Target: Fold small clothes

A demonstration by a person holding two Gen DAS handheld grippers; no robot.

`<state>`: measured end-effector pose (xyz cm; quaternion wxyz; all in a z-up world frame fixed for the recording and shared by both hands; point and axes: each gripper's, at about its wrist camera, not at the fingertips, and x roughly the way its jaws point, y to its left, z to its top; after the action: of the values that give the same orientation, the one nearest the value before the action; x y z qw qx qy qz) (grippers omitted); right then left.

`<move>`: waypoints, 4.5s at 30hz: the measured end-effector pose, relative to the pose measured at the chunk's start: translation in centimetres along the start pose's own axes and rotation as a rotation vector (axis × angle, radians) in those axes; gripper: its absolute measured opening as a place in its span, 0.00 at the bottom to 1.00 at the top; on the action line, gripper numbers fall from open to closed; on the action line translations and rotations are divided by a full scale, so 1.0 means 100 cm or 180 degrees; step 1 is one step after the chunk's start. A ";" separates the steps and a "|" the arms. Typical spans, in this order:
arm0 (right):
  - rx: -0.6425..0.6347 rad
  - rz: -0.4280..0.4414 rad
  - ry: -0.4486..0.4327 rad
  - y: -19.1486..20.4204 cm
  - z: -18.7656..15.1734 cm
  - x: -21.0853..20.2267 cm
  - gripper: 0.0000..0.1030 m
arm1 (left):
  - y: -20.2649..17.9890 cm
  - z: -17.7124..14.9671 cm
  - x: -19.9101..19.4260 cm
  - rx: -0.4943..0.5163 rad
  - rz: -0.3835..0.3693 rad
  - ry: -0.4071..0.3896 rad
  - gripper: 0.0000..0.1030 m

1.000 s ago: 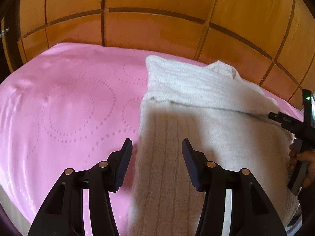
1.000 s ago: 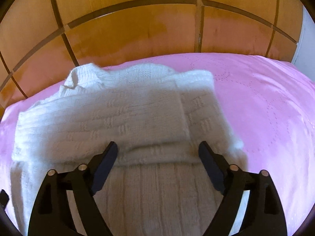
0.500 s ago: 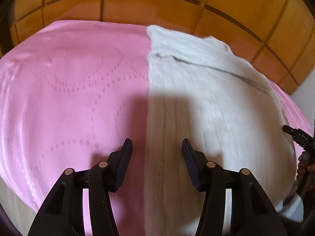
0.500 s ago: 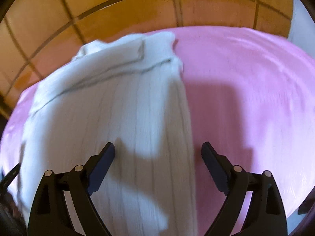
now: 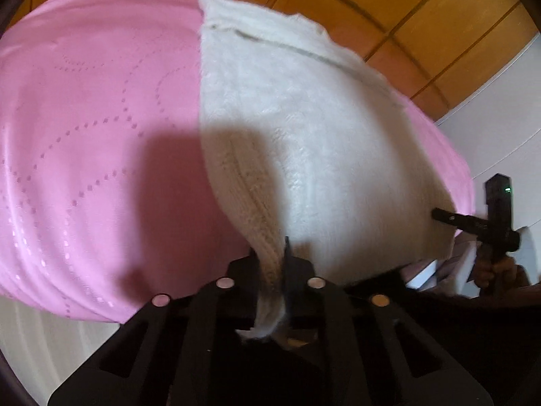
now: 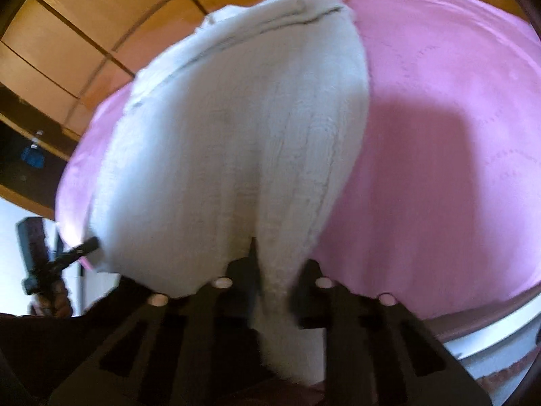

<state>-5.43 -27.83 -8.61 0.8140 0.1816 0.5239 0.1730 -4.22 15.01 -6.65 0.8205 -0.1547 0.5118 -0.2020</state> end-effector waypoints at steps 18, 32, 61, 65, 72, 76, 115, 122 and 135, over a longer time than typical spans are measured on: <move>0.0674 0.0387 -0.0702 -0.010 0.150 0.021 0.13 | 0.023 0.164 0.018 -0.0777 -0.0314 -0.0665 0.08; 0.0551 0.0130 -0.0973 -0.053 0.122 -0.021 0.78 | 0.061 0.133 0.017 -0.0829 -0.0131 -0.0678 0.61; 0.0479 0.0192 -0.0512 -0.026 -0.006 -0.052 0.08 | 0.024 -0.004 -0.026 -0.0683 -0.0345 -0.0337 0.14; 0.0360 -0.0070 -0.0437 -0.024 -0.011 -0.047 0.13 | 0.020 -0.014 -0.025 -0.0698 -0.0152 -0.0270 0.23; -0.0310 -0.0573 -0.0782 0.018 0.025 -0.050 0.52 | 0.008 0.026 -0.040 -0.0318 0.0284 -0.0644 0.60; -0.0854 -0.0747 -0.0848 0.057 0.043 -0.029 0.55 | -0.002 0.053 -0.028 -0.0015 0.0498 -0.0689 0.60; -0.0010 -0.0916 -0.0877 -0.018 0.235 0.056 0.06 | 0.038 0.226 0.057 -0.0200 0.0755 -0.0634 0.05; -0.0095 -0.1008 -0.1153 -0.013 0.227 0.038 0.39 | 0.031 0.216 0.026 -0.0240 0.0847 -0.0939 0.42; -0.0735 -0.0530 -0.0648 0.080 0.176 0.090 0.32 | -0.033 0.186 0.088 0.0438 0.0381 -0.0255 0.26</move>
<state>13.51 -18.57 -5.14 0.8898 0.0594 0.4286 0.1447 15.48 8.71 -4.04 0.8596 -0.0751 0.4719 -0.1810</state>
